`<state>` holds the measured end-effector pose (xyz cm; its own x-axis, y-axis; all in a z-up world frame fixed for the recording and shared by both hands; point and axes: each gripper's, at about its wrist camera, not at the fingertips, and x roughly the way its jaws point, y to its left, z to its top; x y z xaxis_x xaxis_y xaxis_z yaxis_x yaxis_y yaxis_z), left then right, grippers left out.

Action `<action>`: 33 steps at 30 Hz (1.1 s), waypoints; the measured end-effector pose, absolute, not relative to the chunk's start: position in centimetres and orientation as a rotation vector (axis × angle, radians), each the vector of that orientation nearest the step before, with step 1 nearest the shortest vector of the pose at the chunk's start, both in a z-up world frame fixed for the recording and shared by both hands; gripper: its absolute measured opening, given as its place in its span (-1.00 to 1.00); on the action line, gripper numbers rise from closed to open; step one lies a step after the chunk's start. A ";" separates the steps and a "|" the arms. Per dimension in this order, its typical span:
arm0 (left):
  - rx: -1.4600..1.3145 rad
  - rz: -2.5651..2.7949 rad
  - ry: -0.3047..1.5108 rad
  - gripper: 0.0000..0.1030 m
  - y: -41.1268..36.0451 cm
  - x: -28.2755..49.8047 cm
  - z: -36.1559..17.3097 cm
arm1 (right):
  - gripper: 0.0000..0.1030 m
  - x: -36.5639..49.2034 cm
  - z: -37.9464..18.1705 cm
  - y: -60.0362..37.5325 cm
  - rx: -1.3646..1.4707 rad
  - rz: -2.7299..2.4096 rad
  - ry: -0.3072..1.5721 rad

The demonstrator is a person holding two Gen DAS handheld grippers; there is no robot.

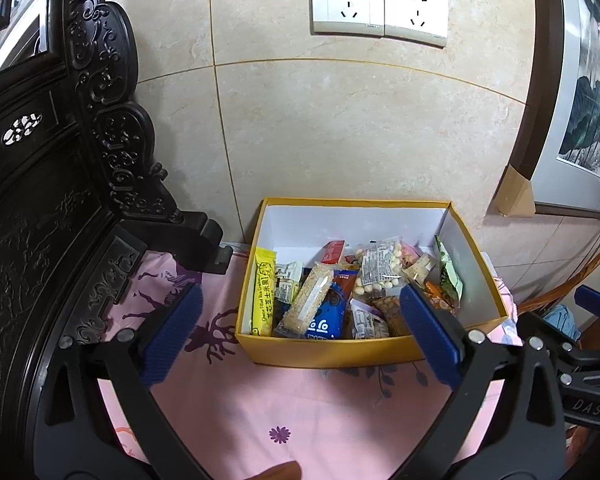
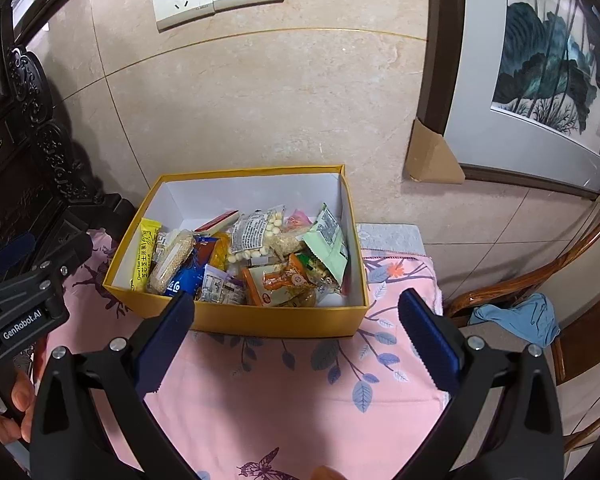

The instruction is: Organize snacks

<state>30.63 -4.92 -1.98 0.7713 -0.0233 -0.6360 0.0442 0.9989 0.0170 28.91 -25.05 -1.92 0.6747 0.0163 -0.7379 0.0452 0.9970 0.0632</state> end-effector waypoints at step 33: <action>0.034 -0.038 0.698 0.96 -4.8 30.5 -2.1 | 0.97 29.0 -2.0 -24.7 0.080 0.004 0.842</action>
<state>30.55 -4.78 -2.09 0.7652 -0.0238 -0.6434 0.0462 0.9988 0.0181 29.04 -24.72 -2.03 0.6659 0.0351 -0.7452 0.0282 0.9970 0.0722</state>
